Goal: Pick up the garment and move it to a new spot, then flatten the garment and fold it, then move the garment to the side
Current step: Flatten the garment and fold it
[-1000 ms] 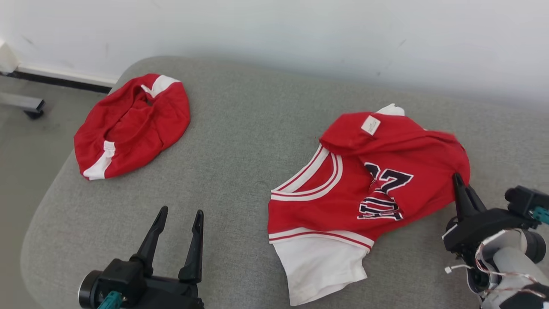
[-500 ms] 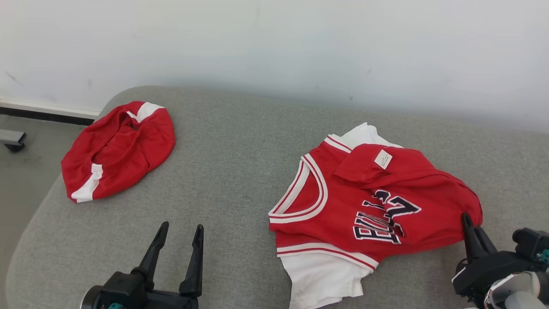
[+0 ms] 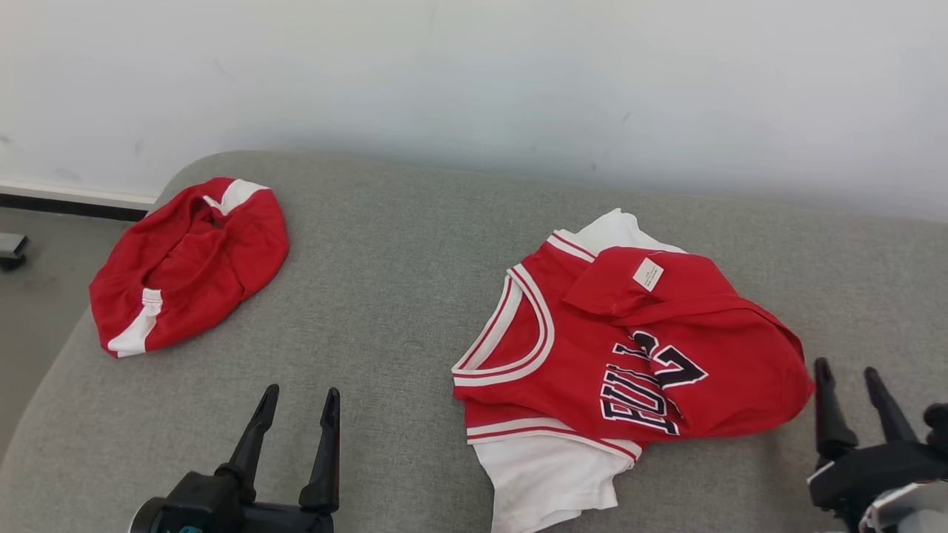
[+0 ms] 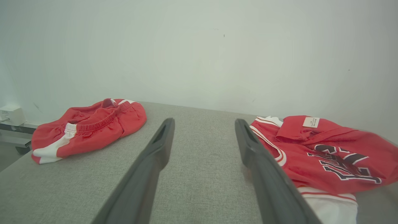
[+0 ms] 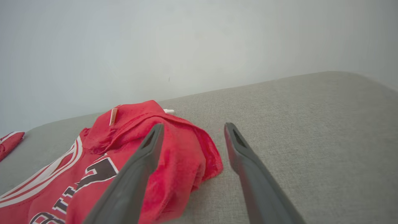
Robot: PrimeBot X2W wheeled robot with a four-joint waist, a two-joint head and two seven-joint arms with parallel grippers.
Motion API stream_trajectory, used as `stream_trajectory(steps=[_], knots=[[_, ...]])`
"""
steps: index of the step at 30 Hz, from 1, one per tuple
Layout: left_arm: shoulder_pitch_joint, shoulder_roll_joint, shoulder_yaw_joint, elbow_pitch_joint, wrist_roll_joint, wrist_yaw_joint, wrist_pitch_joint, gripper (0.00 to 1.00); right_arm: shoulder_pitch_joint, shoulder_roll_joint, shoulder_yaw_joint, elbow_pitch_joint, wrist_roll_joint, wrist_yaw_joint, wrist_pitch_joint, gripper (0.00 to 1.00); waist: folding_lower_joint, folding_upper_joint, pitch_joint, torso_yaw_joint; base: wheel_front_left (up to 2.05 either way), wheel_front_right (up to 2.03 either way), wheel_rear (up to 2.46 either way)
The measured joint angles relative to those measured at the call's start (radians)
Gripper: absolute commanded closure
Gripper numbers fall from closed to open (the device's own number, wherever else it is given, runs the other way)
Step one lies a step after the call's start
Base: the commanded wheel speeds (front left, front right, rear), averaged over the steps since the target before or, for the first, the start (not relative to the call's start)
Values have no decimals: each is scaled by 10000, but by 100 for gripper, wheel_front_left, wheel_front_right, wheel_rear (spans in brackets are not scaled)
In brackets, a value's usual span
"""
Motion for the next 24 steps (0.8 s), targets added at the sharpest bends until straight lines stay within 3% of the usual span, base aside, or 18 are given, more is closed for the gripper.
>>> stream_trajectory(steps=[8, 15, 24], knots=[[-8, 2, 46, -128, 86, -77, 0, 0, 71, -546, -449, 249, -376, 0, -29, 0, 0, 0, 26, -122, 0, 0, 0], [-245, 0, -35, -186, 102, -98, 2, 0, -1123, -1014, -4, 2084, -819, 0, 234, 0, 1, 0, 408, 124, 0, 0, 0], [-516, 0, -127, -222, 65, -81, 0, 0, -2276, -966, 802, 4247, -1001, 0, 456, 0, 2, 0, 918, 635, 0, 0, 0]])
